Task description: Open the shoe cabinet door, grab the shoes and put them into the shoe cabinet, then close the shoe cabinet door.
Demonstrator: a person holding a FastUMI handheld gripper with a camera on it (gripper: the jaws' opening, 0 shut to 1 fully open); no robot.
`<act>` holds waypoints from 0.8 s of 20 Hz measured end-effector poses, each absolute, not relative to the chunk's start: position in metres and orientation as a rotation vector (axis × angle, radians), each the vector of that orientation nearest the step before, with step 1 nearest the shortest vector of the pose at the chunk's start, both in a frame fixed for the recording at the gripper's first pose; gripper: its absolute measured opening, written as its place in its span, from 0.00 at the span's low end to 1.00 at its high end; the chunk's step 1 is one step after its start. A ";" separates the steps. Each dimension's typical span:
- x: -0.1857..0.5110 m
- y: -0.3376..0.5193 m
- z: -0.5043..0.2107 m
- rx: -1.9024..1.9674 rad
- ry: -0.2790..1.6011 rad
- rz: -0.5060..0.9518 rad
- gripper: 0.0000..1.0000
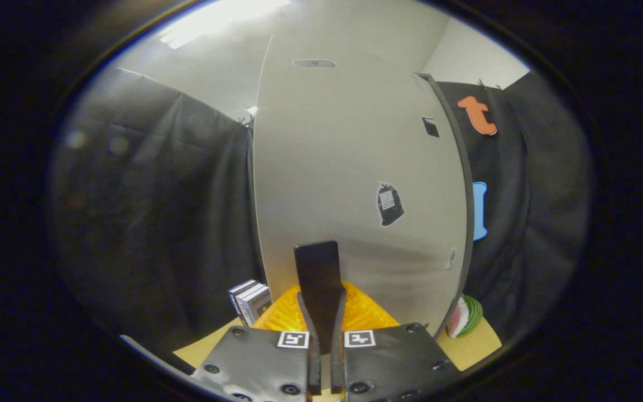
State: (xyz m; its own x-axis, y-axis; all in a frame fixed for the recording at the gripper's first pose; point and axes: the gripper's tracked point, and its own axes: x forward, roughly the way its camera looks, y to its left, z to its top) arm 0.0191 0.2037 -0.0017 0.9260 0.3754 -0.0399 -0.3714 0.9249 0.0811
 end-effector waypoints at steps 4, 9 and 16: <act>0.001 0.156 0.003 0.073 0.059 0.370 0.08; -0.017 0.101 0.004 0.033 0.067 0.308 0.08; -0.020 0.023 0.007 0.030 0.082 0.181 0.06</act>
